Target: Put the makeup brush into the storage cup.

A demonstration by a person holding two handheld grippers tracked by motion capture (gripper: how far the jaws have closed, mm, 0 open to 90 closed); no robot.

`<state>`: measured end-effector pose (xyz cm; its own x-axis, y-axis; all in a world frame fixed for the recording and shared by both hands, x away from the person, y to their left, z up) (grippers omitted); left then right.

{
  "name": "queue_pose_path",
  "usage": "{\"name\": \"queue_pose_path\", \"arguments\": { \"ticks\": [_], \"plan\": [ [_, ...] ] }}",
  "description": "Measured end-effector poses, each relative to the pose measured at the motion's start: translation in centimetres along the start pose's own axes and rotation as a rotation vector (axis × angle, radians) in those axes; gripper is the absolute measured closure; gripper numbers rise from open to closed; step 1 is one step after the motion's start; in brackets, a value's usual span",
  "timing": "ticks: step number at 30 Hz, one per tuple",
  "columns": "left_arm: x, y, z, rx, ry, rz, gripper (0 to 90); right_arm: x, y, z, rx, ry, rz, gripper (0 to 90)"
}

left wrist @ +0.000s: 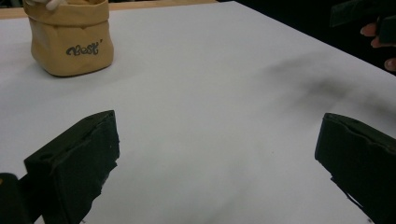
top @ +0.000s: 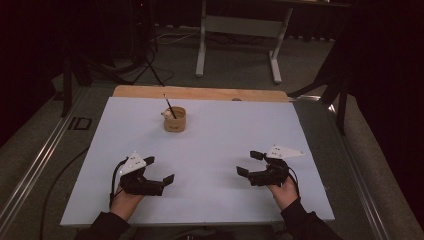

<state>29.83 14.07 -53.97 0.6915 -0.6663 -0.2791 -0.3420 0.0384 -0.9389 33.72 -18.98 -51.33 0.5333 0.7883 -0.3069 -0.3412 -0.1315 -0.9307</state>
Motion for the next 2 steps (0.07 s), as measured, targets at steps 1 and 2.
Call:
{"name": "queue_pose_path", "arguments": {
  "ticks": [1,2],
  "plan": [
    [0.0,-0.01,-0.01,0.001,0.001,-0.001,0.7,-0.04,0.13,-0.11,0.006,0.003,0.005,13.7],
    [0.01,-0.02,-0.02,0.0,0.004,-0.002,0.7,-0.07,0.2,-0.24,0.005,0.004,0.006,13.7]
  ]
}}
Point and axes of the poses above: each handheld gripper's, and its own axes: x roughly forward along the jaws, y roughly out of its underside, z roughly to its left, the point moved 6 cm from there along x, roughly forward along the jaws, and after that the axes turned 10 degrees about -z, right-handed, at the moved point
